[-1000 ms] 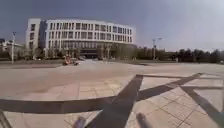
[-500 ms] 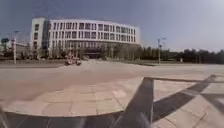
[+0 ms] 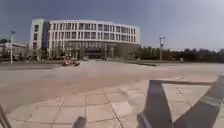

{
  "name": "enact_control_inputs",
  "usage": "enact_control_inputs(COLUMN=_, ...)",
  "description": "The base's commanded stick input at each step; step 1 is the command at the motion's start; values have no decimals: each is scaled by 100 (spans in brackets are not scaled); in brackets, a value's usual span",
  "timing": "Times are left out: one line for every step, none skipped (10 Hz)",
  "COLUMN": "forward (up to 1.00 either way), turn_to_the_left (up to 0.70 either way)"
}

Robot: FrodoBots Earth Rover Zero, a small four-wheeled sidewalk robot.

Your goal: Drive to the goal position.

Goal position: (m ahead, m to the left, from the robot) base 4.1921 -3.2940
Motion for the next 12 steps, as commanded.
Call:
enact_control_inputs(forward=100, turn_to_the_left=40)
enact_control_inputs(forward=100, turn_to_the_left=33)
enact_control_inputs(forward=100, turn_to_the_left=0)
enact_control_inputs(forward=100, turn_to_the_left=0)
enact_control_inputs(forward=100, turn_to_the_left=0)
enact_control_inputs(forward=100, turn_to_the_left=0)
enact_control_inputs(forward=100, turn_to_the_left=0)
enact_control_inputs(forward=100, turn_to_the_left=0)
enact_control_inputs(forward=100, turn_to_the_left=0)
enact_control_inputs(forward=100, turn_to_the_left=0)
enact_control_inputs(forward=100, turn_to_the_left=0)
enact_control_inputs(forward=100, turn_to_the_left=0)
